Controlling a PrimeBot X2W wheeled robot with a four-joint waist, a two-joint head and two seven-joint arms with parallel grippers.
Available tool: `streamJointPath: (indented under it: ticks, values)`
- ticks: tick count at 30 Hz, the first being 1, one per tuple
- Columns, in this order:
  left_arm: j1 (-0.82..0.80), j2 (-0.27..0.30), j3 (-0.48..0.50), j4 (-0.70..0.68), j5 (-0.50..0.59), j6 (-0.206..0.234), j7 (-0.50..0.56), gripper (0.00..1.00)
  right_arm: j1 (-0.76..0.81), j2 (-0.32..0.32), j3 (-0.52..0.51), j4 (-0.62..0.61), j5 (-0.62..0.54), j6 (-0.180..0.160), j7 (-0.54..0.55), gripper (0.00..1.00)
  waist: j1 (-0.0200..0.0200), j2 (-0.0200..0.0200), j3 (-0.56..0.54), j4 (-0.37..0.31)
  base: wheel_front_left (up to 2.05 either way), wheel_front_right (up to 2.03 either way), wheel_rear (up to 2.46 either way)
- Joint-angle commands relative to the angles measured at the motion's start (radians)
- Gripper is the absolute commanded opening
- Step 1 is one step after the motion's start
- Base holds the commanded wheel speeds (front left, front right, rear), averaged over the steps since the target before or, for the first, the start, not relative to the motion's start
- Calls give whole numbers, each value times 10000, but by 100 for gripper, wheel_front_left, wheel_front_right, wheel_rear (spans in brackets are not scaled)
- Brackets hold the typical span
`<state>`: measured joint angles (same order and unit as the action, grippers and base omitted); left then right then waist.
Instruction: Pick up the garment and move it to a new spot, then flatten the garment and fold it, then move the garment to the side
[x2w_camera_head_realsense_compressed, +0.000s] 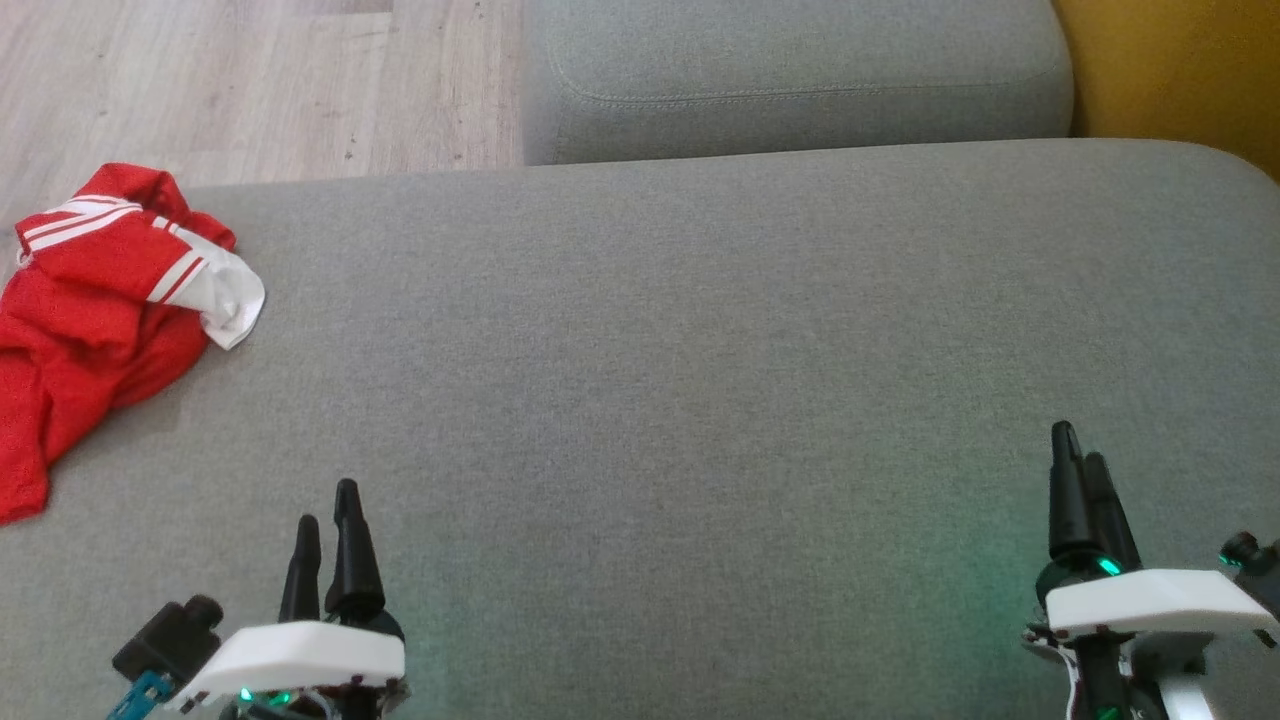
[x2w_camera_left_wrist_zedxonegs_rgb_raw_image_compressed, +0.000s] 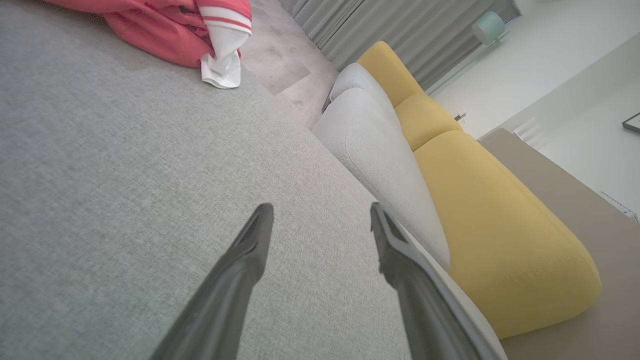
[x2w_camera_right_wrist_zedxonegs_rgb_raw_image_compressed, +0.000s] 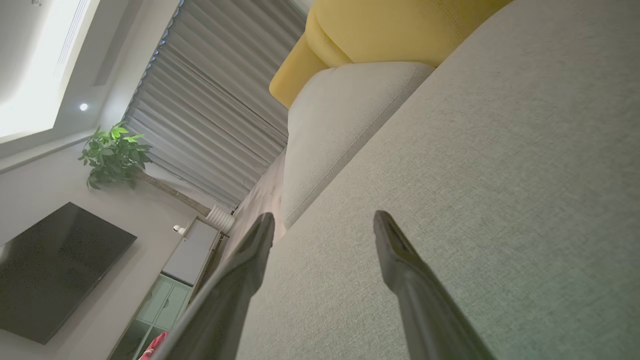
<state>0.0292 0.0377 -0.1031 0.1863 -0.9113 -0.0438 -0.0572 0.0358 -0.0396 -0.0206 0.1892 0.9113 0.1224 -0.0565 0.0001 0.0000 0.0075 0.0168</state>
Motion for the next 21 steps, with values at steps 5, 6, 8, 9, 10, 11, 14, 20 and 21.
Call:
streamJointPath:
  ticks: [5, 6, 8, 9, 10, 11, 14, 20, 21]
  values:
    - [-159, 86, -23, -388, 789, 52, -244, 100, -177, -67, 258, -494, -819, 44, -265, 100, 0, 0, 6, 15, 0, 0, 0]
    - [-151, 87, -38, -383, 913, 57, -274, 100, -170, -67, 278, -496, -948, 44, -294, 100, 0, 0, 7, 19, 0, 0, 0]
    - [-135, 88, -72, -367, 1148, 69, -333, 100, -148, -69, 323, -468, -1204, 45, -353, 100, 0, 0, 8, 29, 0, 0, 0]
    - [-129, 89, -92, -363, 1269, 75, -363, 100, -138, -69, 348, -451, -1333, 46, -383, 100, 0, 0, 9, 34, 0, 0, 0]
    - [-124, 89, -112, -360, 1391, 83, -393, 100, -128, -70, 376, -428, -1465, 47, -412, 100, 0, 0, 11, 38, 0, 0, 0]
    - [-116, 90, -132, -354, 1510, 94, -423, 100, -126, -71, 407, -411, -1593, 47, -442, 100, 0, 0, 13, 42, 0, 0, 0]
    - [-92, 92, -219, -361, 1992, 133, -541, 100, -133, -73, 536, -399, -2112, 50, -560, 100, 0, 0, 28, 53, 0, 0, 0]
    - [-61, 96, -346, -299, 2658, 200, -720, 100, -152, -77, 732, -299, -2960, 54, -737, 100, 0, 0, 63, 78, 0, 0, 0]
    - [-56, 97, -360, -265, 2775, 221, -749, 100, -152, -78, 761, -266, -3093, 55, -767, 100, 0, 0, 64, 83, 0, 0, 0]
